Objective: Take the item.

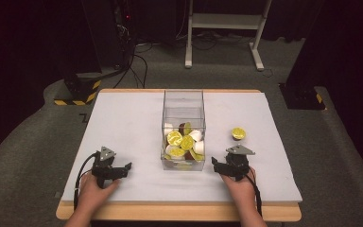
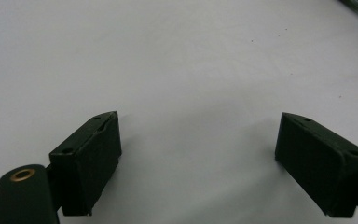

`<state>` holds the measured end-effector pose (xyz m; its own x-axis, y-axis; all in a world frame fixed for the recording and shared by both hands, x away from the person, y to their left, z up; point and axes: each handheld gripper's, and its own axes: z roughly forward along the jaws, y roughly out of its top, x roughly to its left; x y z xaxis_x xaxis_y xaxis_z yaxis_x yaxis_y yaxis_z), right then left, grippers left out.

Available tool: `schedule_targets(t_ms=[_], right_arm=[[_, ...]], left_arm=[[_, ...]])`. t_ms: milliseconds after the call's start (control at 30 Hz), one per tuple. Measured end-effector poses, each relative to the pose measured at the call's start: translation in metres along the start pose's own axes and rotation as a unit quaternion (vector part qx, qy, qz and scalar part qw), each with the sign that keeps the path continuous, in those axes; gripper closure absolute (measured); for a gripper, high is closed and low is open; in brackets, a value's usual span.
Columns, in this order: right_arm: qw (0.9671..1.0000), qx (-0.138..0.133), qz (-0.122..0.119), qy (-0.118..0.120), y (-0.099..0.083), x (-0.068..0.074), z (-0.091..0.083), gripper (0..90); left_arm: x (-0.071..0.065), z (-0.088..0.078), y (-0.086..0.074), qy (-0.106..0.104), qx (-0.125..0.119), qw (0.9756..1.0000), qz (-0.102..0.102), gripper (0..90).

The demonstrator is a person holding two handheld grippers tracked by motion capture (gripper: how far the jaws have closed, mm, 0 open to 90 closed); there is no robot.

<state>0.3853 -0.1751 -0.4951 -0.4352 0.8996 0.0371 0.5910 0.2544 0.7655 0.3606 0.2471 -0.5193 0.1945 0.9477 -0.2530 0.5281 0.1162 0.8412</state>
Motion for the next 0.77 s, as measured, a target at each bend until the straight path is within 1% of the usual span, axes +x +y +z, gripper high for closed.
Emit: schedule_targets(t_ms=[133,167,233,267,300,400,500,767], right_arm=[[0.9999,0.016,0.001,0.0,-0.002,0.001,0.007,21.0],[0.9998,0.022,-0.001,-0.005,-0.002,0.002,0.008,20.2],[0.9992,0.038,-0.008,-0.008,-0.002,0.003,0.012,16.8],[0.999,0.041,-0.016,-0.009,-0.002,0.005,0.013,15.2],[0.9987,0.044,-0.022,-0.011,-0.001,0.006,0.014,14.9],[0.9988,0.043,-0.02,-0.009,-0.002,0.006,0.014,14.5],[0.9987,0.043,-0.024,-0.012,-0.002,0.007,0.014,14.3],[0.9987,0.044,-0.023,-0.014,-0.002,0.007,0.014,14.2]], left_arm=[[0.0,0.0,0.0,0.0,0.001,1.0,0.001,14.5],[0.0,0.0,0.0,0.0,0.001,1.0,0.001,14.4],[0.0,0.0,0.0,0.0,0.001,1.0,0.0,14.5],[0.0,0.0,0.0,0.0,-0.002,1.0,-0.002,14.5],[0.0,0.0,0.0,0.0,0.0,1.0,0.0,14.5],[0.0,0.0,0.0,0.0,-0.002,1.0,-0.002,14.5],[0.0,0.0,0.0,0.0,-0.002,1.0,-0.002,14.5],[0.0,0.0,0.0,0.0,-0.002,1.0,-0.002,14.5]])
